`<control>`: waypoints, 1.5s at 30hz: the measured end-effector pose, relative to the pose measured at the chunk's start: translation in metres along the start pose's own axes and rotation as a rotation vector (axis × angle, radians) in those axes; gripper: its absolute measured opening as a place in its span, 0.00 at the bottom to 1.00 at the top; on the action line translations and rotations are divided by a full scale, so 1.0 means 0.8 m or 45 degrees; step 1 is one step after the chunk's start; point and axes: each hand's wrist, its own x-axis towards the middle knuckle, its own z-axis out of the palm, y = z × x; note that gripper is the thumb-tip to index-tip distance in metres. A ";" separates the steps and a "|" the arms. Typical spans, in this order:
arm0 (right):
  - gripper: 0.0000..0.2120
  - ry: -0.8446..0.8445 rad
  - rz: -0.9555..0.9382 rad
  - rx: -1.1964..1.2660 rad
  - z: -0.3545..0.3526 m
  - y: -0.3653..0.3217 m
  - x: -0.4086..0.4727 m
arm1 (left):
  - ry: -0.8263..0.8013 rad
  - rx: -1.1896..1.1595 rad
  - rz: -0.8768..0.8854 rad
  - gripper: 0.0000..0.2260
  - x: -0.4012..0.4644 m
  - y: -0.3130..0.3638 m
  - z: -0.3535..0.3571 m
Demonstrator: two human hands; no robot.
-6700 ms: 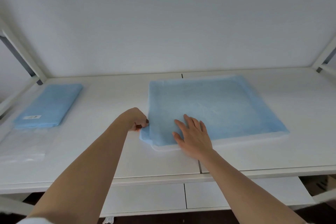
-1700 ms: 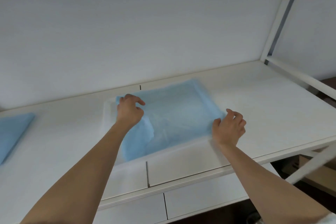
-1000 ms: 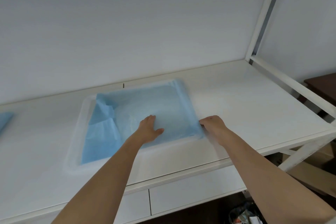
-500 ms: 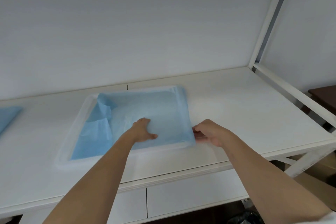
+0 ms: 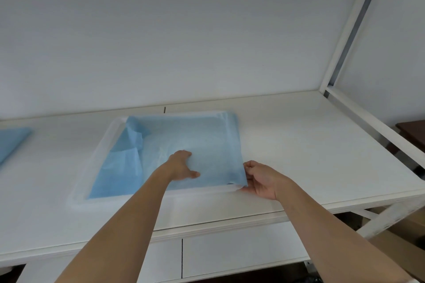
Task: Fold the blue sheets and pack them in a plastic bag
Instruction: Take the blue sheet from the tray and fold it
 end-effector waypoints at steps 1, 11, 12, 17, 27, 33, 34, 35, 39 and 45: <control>0.10 0.010 -0.011 -0.021 0.000 0.000 0.000 | 0.005 0.006 -0.003 0.37 0.000 -0.001 0.001; 0.05 0.192 -0.140 -0.325 0.002 -0.013 -0.014 | 0.025 0.070 -0.006 0.37 -0.009 -0.008 0.007; 0.06 0.227 -0.159 -0.348 0.005 -0.014 -0.013 | 0.026 0.071 -0.008 0.37 -0.010 -0.007 0.007; 0.06 0.437 -0.258 -0.552 0.008 -0.012 -0.005 | 0.027 0.095 0.005 0.36 -0.012 -0.006 0.010; 0.08 0.482 -0.513 -0.398 0.023 -0.047 -0.015 | 0.001 0.089 -0.070 0.33 -0.004 -0.012 0.000; 0.12 0.706 -0.335 -0.872 0.011 -0.031 0.007 | 0.066 0.149 -0.132 0.29 0.004 -0.005 0.009; 0.13 0.731 -0.336 -0.910 0.012 -0.028 0.009 | 0.071 0.158 -0.148 0.29 0.005 -0.004 0.010; 0.14 0.746 -0.349 -0.919 0.012 -0.027 0.013 | 0.073 0.174 -0.158 0.30 0.006 -0.004 0.010; 0.11 0.789 -0.333 -0.951 0.018 -0.026 0.036 | 0.092 0.269 -0.161 0.31 0.010 -0.004 0.011; 0.09 0.799 -0.329 -0.854 0.032 -0.034 0.052 | 0.105 0.326 -0.166 0.29 0.014 -0.004 0.010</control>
